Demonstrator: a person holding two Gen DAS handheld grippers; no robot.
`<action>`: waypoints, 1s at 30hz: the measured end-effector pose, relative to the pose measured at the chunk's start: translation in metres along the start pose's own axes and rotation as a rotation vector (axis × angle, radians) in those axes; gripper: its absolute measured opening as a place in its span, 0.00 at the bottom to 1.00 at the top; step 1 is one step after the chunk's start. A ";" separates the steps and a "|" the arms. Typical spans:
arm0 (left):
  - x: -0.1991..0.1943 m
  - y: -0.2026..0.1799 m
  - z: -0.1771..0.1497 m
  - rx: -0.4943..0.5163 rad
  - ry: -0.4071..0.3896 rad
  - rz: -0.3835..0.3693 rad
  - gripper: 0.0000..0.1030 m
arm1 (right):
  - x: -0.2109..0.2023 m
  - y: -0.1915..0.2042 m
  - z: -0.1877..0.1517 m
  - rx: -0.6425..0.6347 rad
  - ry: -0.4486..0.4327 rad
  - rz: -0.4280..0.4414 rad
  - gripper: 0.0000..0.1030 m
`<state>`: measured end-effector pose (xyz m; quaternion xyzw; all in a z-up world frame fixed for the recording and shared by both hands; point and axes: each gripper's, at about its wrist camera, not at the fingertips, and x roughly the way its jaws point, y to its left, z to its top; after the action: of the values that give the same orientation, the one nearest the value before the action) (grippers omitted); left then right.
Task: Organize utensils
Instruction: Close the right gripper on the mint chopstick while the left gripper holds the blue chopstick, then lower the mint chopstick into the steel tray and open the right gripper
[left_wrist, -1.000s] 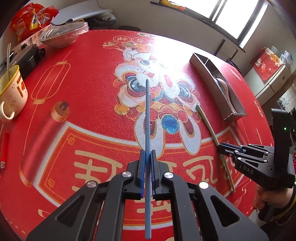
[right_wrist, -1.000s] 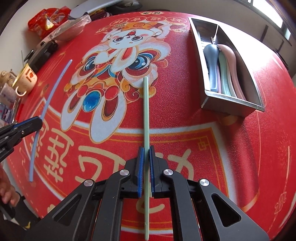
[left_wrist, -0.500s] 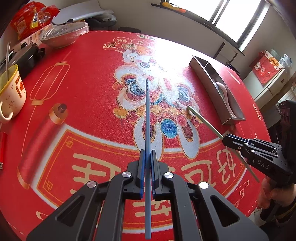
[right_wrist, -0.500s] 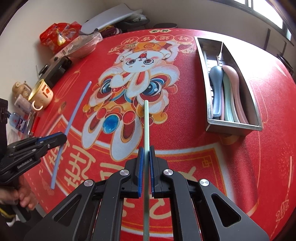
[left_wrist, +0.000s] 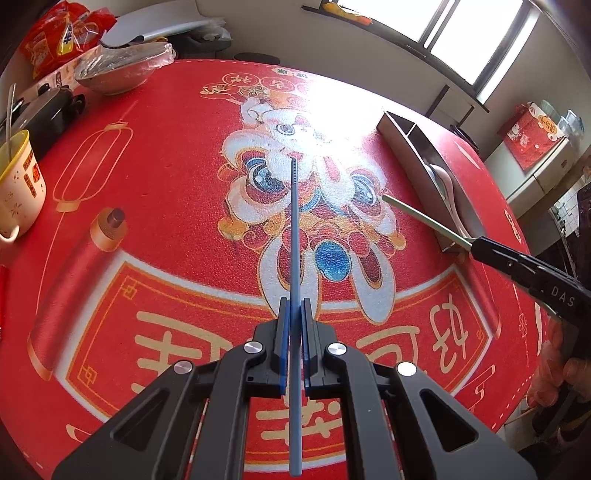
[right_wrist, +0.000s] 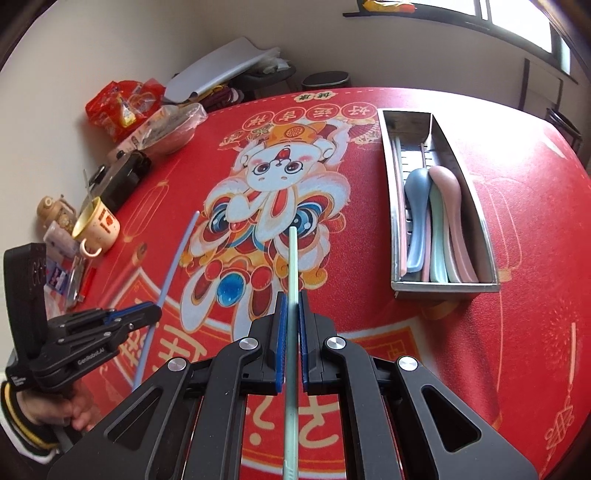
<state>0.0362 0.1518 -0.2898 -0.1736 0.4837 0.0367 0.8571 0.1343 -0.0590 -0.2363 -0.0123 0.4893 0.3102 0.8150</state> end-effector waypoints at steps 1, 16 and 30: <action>0.000 0.000 0.000 0.001 0.000 -0.001 0.05 | -0.002 -0.002 0.002 0.008 -0.010 -0.001 0.06; 0.005 -0.011 0.009 0.004 -0.002 -0.009 0.05 | -0.017 -0.072 0.071 0.137 -0.110 -0.108 0.06; 0.016 -0.051 0.034 -0.058 -0.006 0.010 0.05 | 0.065 -0.120 0.124 0.177 0.002 -0.063 0.06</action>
<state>0.0841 0.1135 -0.2741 -0.1959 0.4808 0.0553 0.8529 0.3159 -0.0840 -0.2577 0.0440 0.5149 0.2398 0.8218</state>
